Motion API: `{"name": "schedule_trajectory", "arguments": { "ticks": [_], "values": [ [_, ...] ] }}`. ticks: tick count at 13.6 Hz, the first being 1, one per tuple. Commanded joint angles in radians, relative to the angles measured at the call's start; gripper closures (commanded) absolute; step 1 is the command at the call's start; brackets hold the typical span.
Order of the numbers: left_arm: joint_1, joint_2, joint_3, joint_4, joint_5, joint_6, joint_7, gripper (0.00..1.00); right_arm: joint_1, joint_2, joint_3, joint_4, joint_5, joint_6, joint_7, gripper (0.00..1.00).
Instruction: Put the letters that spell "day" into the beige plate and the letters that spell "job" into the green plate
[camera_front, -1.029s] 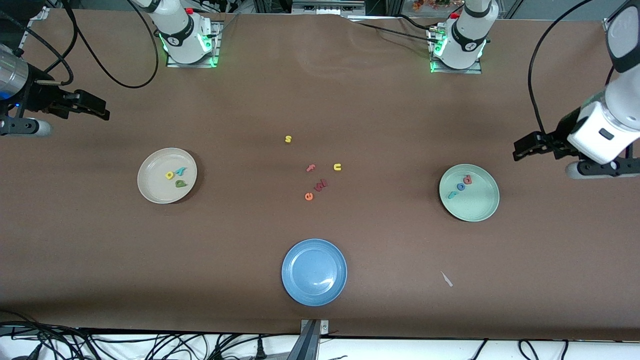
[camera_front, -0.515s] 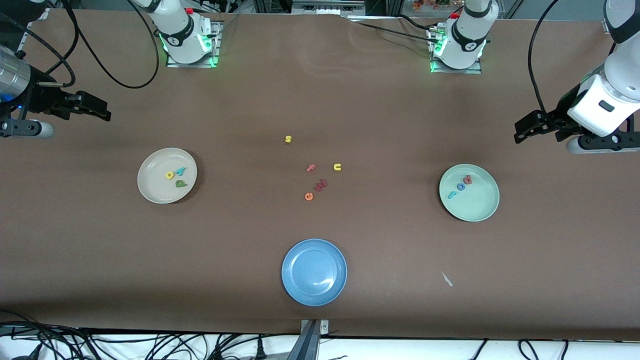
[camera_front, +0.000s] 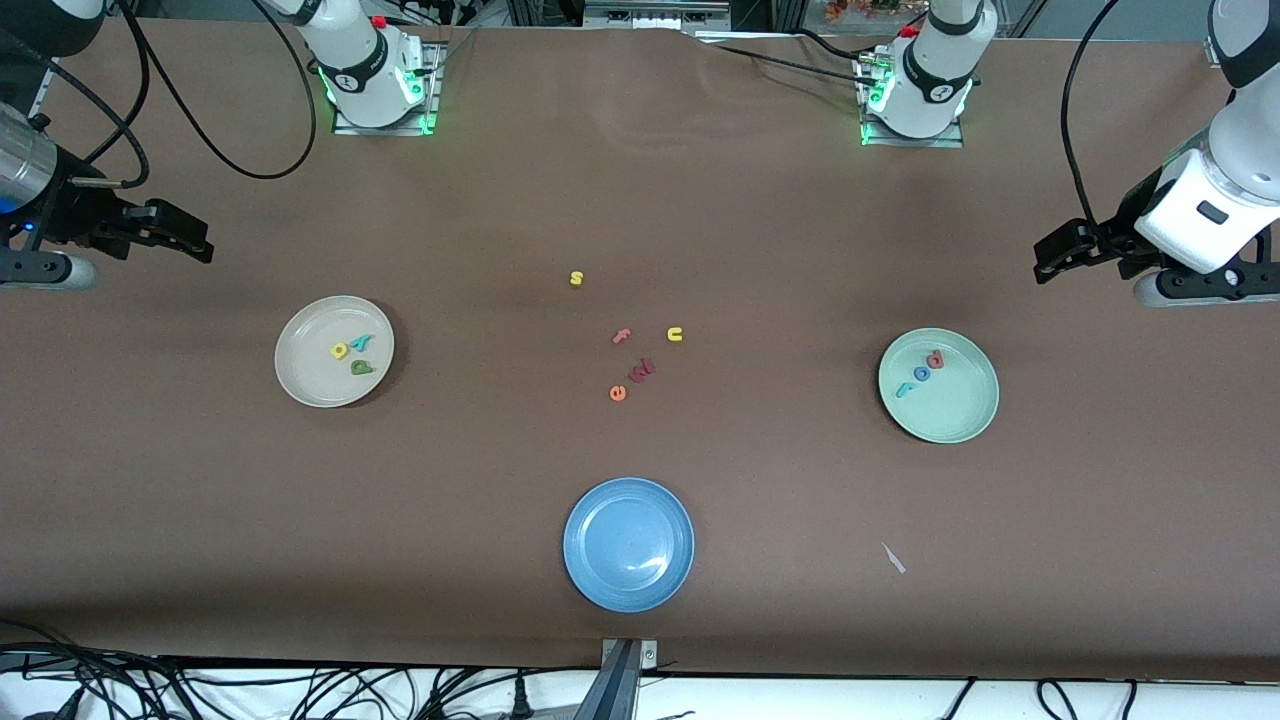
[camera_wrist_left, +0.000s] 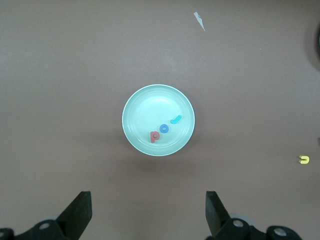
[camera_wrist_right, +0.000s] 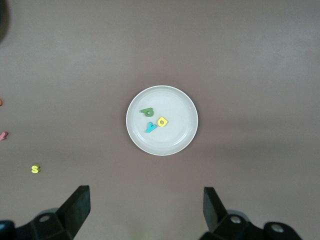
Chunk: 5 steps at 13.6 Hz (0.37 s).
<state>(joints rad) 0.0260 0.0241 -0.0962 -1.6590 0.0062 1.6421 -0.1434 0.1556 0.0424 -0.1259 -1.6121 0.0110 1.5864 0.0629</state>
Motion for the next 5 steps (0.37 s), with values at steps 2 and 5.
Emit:
{"name": "schedule_trajectory", "arguments": {
  "ticks": [2,5],
  "values": [
    [-0.011,0.014,0.007,0.030,0.017,-0.024,0.028,0.00,-0.007,0.010,0.008,0.024,-0.014,-0.008,-0.008,0.00],
    [-0.008,0.014,0.007,0.028,0.017,-0.024,0.028,0.00,-0.007,0.011,0.006,0.024,-0.013,-0.011,-0.009,0.00]
  ]
}}
